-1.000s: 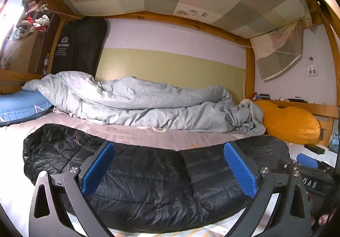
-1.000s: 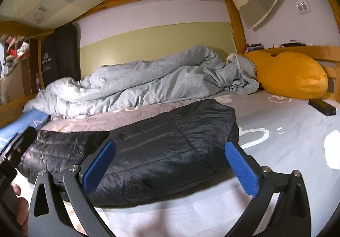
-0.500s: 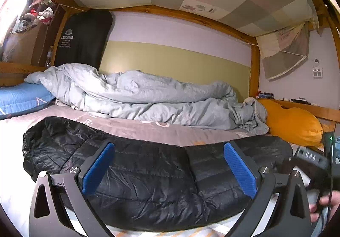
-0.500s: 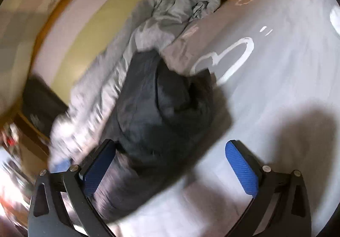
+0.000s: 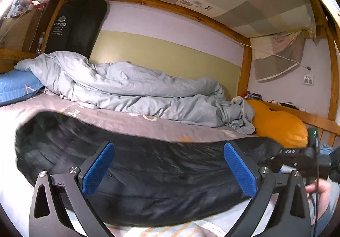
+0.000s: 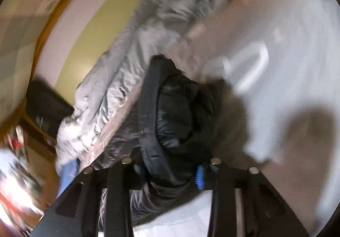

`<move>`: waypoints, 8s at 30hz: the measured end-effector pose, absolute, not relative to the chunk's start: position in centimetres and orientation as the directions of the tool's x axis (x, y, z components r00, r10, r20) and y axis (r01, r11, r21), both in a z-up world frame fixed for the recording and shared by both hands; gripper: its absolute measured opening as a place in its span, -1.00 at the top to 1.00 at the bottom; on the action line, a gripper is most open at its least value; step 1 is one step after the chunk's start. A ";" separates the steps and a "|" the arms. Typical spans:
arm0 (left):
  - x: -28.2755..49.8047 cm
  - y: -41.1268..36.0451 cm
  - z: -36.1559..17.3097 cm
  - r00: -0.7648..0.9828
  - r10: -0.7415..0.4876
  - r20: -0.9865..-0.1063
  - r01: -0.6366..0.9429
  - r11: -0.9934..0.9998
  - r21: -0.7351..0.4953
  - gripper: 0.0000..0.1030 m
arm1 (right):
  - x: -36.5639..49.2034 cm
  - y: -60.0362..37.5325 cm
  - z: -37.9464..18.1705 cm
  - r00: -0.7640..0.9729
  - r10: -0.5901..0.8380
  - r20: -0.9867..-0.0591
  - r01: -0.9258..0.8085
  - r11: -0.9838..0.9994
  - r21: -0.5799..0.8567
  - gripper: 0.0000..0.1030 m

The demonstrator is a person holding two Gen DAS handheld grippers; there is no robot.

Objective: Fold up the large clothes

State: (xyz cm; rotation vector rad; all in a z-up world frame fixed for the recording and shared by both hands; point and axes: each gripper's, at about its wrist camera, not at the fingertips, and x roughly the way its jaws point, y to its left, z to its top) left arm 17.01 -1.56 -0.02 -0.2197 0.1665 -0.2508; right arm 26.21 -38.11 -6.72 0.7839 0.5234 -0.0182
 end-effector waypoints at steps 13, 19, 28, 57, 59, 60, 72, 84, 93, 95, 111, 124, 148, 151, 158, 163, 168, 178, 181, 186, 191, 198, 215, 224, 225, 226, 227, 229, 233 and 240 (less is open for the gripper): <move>13.7 3.2 6.6 0.952 -0.078 -0.296 0.108 0.990 0.086 -1.00 | 20.5 -37.1 9.7 0.929 -0.026 -0.370 0.121 0.964 0.236 0.40; 15.2 6.3 0.9 0.887 -0.078 -0.455 0.063 0.997 -0.046 -1.00 | 19.3 -29.7 9.3 0.944 0.084 -0.318 -0.021 0.980 0.197 0.33; 20.5 5.2 -4.8 0.783 -0.140 -0.606 0.117 0.990 -0.078 -1.00 | 18.8 -20.1 4.7 0.894 0.306 -0.328 -0.303 0.951 0.063 0.29; 22.1 5.5 -6.8 0.745 -0.138 -0.653 0.099 0.990 -0.096 -1.00 | 27.6 -33.3 1.5 0.827 0.121 -0.549 0.018 0.970 0.242 -0.72; 22.2 5.6 -6.8 0.741 -0.144 -0.656 0.100 0.989 -0.104 -1.00 | 29.1 -34.8 0.0 0.783 0.186 -0.593 0.022 0.945 0.326 -0.60; 22.2 5.6 -6.9 0.741 -0.146 -0.655 0.100 0.989 -0.107 -1.00 | 29.5 -35.4 -0.8 0.770 0.232 -0.594 0.012 0.926 0.378 -0.60; 22.6 6.0 -7.1 0.736 -0.156 -0.659 0.091 0.987 -0.133 -1.00 | 29.7 -30.9 -1.7 0.659 0.499 -0.563 -0.257 0.853 0.455 -0.59; 18.2 6.1 -1.8 0.884 -0.151 -0.442 0.133 0.989 -0.071 -0.97 | 28.7 -26.5 -2.0 0.696 0.380 -0.609 -0.295 0.925 0.240 -0.58; 15.2 2.0 5.1 0.933 -0.194 -0.303 0.208 0.978 0.015 -0.99 | 27.9 -25.5 -1.7 0.677 0.428 -0.598 -0.365 0.902 0.233 -0.60; 17.2 0.6 4.3 0.925 -0.125 -0.360 0.155 0.986 0.057 -0.99 | 27.7 -25.5 -1.4 0.665 0.447 -0.598 -0.381 0.892 0.244 -0.60; 24.8 3.4 -5.0 0.815 0.045 -0.578 -0.031 0.999 0.035 -1.00 | 29.4 -31.1 -1.3 0.651 0.358 -0.669 -0.173 0.928 0.329 -0.59; 26.2 3.8 -7.4 0.747 0.007 -0.665 0.002 1.000 0.013 -1.00 | 32.2 -31.3 -6.9 0.520 0.344 -0.782 -0.110 0.935 0.337 -0.75; 22.9 3.9 -1.7 0.835 -0.153 -0.529 0.129 0.988 -0.082 -0.99 | 30.2 -32.4 -2.7 0.592 0.423 -0.686 -0.157 0.896 0.416 -0.43; 21.7 3.6 0.0 0.836 -0.245 -0.490 0.193 0.969 -0.156 -0.99 | 29.4 -32.8 -1.7 0.602 0.464 -0.650 -0.184 0.872 0.453 -0.43; 24.8 5.2 -3.9 0.706 -0.284 -0.649 0.107 0.948 -0.300 -1.00 | 30.3 -33.5 -4.2 0.541 0.498 -0.678 -0.117 0.843 0.526 -0.52; 27.0 8.1 -9.5 0.551 -0.574 -0.606 0.069 0.755 -0.652 -1.00 | 32.0 -33.9 -8.0 0.460 0.606 -0.648 -0.077 0.755 0.651 -0.61; 26.5 7.6 -9.3 0.555 -0.613 -0.562 0.120 0.728 -0.675 -0.70 | 32.4 -33.7 -9.4 0.457 0.676 -0.578 -0.081 0.679 0.730 -0.40; 24.3 6.3 -4.8 0.592 -0.667 -0.452 0.280 0.697 -0.660 0.10 | 29.8 -33.4 -3.5 0.583 0.624 -0.521 -0.203 0.732 0.650 0.19; 23.6 5.1 -2.2 0.599 -0.685 -0.414 0.325 0.681 -0.656 0.10 | 29.0 -34.8 -0.5 0.608 0.623 -0.492 -0.237 0.735 0.636 0.18; 23.9 0.6 3.1 0.615 -0.693 -0.377 0.388 0.682 -0.620 0.10 | 28.9 -38.8 4.3 0.644 0.609 -0.463 -0.274 0.748 0.604 0.18; 27.1 -8.7 7.9 0.606 -0.720 -0.340 0.499 0.676 -0.543 0.10 | 29.1 -46.8 8.4 0.732 0.524 -0.436 -0.253 0.802 0.541 0.16; 33.5 -23.7 7.3 0.506 -0.820 -0.268 0.594 0.556 -0.581 0.10 | 30.1 -60.9 10.0 0.842 0.379 -0.384 -0.150 0.849 0.507 0.11; 45.6 -39.0 -5.0 0.405 -0.799 -0.445 0.517 0.602 -0.609 -0.02 | 37.4 -73.2 -1.8 0.826 0.067 -0.560 0.202 0.892 0.405 0.05; 41.4 -36.5 -0.9 0.645 -0.612 -0.457 0.506 0.790 -0.345 -0.81 | 33.7 -71.2 0.0 0.844 -0.174 -0.508 0.328 0.916 0.230 -0.48; 40.4 -35.8 -0.1 0.663 -0.607 -0.438 0.515 0.794 -0.322 -0.88 | 32.4 -70.6 0.6 0.863 -0.172 -0.475 0.312 0.921 0.233 -0.58; 39.4 -35.0 0.7 0.676 -0.607 -0.417 0.526 0.794 -0.304 -0.91 | 31.2 -70.0 1.0 0.881 -0.170 -0.441 0.295 0.927 0.233 -0.77; 38.4 -34.2 1.6 0.699 -0.603 -0.384 0.533 0.798 -0.282 -1.00 | 29.6 -69.1 1.6 0.898 -0.186 -0.399 0.289 0.933 0.215 -0.82; 36.4 -32.4 3.1 0.735 -0.592 -0.329 0.537 0.806 -0.250 -1.00 | 27.2 -66.9 2.7 0.921 -0.183 -0.343 0.254 0.952 0.174 -0.84; 32.9 -29.6 4.4 0.769 -0.576 -0.277 0.555 0.817 -0.159 -1.00 | 24.1 -63.0 3.9 0.950 -0.123 -0.287 0.178 0.968 0.175 -0.98; 26.8 -24.7 2.5 0.875 -0.420 -0.241 0.433 0.902 0.000 -1.00 | 22.8 -56.9 3.5 0.965 -0.078 -0.250 0.112 0.986 0.126 -0.99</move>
